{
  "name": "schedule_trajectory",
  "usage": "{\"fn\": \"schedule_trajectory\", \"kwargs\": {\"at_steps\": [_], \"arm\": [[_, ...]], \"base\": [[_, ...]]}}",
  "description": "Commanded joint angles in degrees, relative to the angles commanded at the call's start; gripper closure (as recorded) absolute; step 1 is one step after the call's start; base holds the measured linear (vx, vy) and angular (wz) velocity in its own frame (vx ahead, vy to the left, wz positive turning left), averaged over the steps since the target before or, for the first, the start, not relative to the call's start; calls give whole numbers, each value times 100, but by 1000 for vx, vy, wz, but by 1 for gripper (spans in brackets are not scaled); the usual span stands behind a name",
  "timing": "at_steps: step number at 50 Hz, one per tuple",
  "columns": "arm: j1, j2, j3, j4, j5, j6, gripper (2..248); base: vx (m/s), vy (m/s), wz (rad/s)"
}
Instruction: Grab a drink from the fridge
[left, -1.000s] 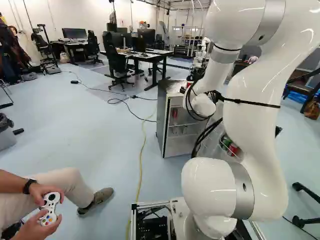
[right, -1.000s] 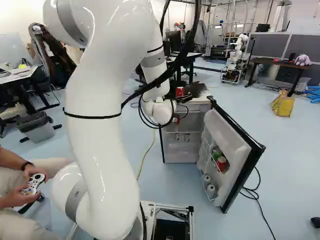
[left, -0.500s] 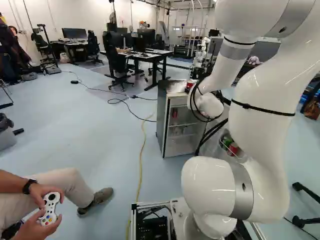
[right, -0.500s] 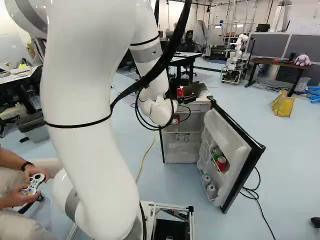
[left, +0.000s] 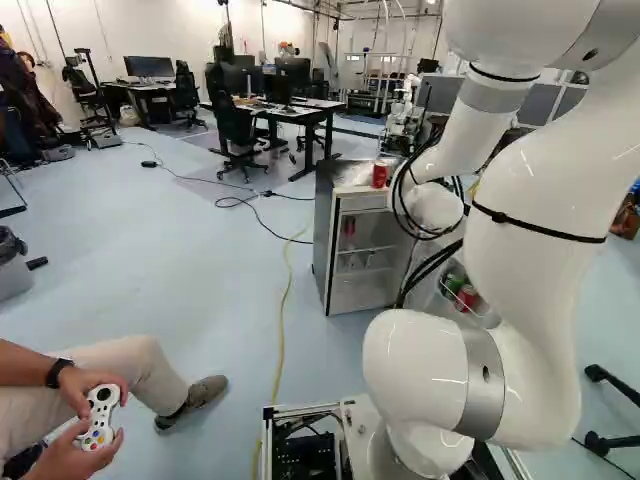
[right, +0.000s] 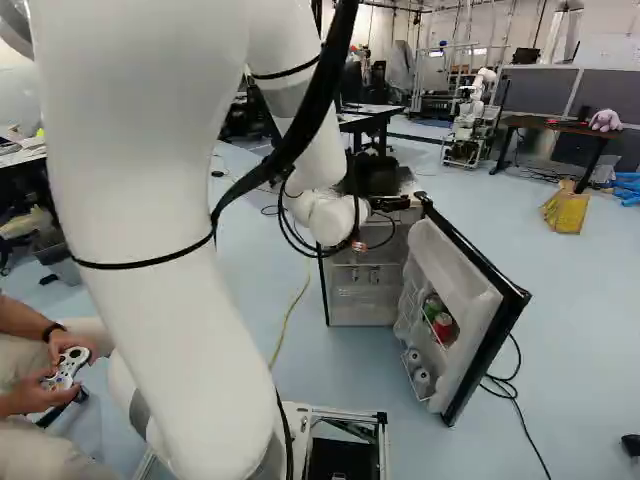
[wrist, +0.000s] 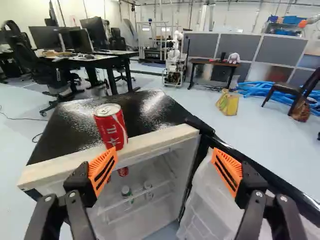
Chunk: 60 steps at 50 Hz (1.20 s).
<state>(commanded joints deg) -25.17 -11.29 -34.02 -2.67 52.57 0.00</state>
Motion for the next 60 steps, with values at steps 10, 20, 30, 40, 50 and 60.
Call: {"fn": "schedule_trajectory", "kwargs": {"at_steps": [10, 20, 30, 40, 50, 60], "arm": [[-165, 33, -110, 92, -377, 0, 3], [-324, 48, -241, 186, -757, 0, 3], [-477, 54, -377, 277, -1128, 0, 3], [-629, 54, -522, 369, -1504, 0, 3], [-778, 48, -673, 461, -1879, 0, 3], [-924, 35, -832, 553, -2256, 0, 3]], "base": [[0, 0, 0], [0, 0, 0], [0, 0, 0], [0, 0, 0], [0, 0, 0], [0, 0, 0]]}}
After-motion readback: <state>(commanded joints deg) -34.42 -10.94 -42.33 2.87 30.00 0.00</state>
